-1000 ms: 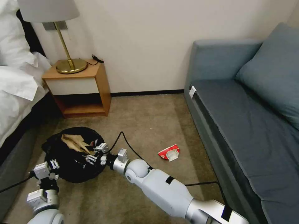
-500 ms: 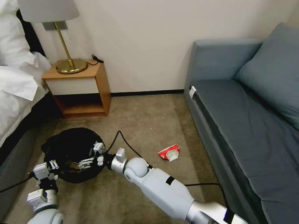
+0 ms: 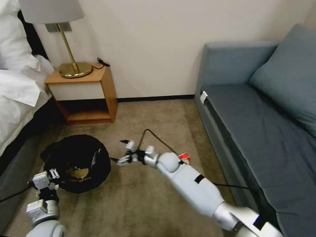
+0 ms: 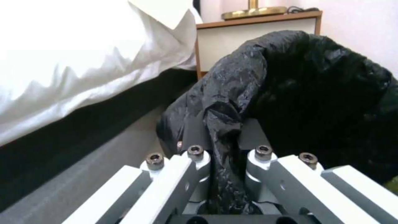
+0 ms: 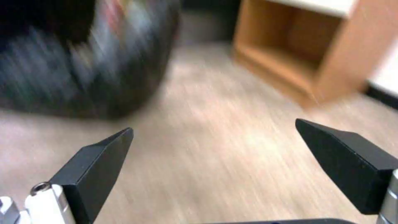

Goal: Pick up the trash bin, then pick up the garbage on the floor and place it into the trash bin.

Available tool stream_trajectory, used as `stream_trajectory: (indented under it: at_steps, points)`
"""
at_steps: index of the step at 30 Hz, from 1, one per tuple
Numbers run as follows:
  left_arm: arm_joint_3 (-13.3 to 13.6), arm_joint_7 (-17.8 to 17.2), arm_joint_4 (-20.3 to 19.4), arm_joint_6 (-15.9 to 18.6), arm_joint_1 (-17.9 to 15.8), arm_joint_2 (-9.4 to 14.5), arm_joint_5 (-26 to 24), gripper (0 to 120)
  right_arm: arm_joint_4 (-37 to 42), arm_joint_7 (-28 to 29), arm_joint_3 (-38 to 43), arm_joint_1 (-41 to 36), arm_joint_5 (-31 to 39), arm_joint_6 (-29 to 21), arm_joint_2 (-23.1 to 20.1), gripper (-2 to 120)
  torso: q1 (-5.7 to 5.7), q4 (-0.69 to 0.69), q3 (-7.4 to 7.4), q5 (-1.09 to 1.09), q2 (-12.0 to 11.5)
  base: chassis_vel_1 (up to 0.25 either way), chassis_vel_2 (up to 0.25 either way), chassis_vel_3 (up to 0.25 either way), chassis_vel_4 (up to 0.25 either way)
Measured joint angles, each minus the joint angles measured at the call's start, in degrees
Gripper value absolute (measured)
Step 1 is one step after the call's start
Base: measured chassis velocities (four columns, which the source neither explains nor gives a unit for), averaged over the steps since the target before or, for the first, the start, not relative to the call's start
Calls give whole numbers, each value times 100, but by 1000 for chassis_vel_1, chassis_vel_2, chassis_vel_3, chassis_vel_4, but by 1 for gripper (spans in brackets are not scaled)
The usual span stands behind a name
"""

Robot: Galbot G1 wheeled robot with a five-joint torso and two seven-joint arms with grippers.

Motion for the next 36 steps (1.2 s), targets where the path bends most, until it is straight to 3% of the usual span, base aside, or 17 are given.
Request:
stream_trajectory:
  at_steps: [6,11,22,36]
  points:
    - [34,4,-35,15,-20,12,20,7,-512,-20,444,-52,-1057,25,-264,100,0,0,0,0,0,0,0,0,0]
    - [45,21,-48,22,-13,31,24,7,-779,226,689,-97,-1449,48,-401,100,0,1,0,0,0,0,0,0,0]
    - [50,39,-117,16,68,61,20,7,-1163,507,1169,-224,-1951,-60,-573,100,0,1,0,0,0,0,0,0,0]
    - [53,40,-101,-89,145,19,17,7,-1405,445,1531,-308,-2023,-88,-746,100,0,1,0,-1,0,0,0,0,0]
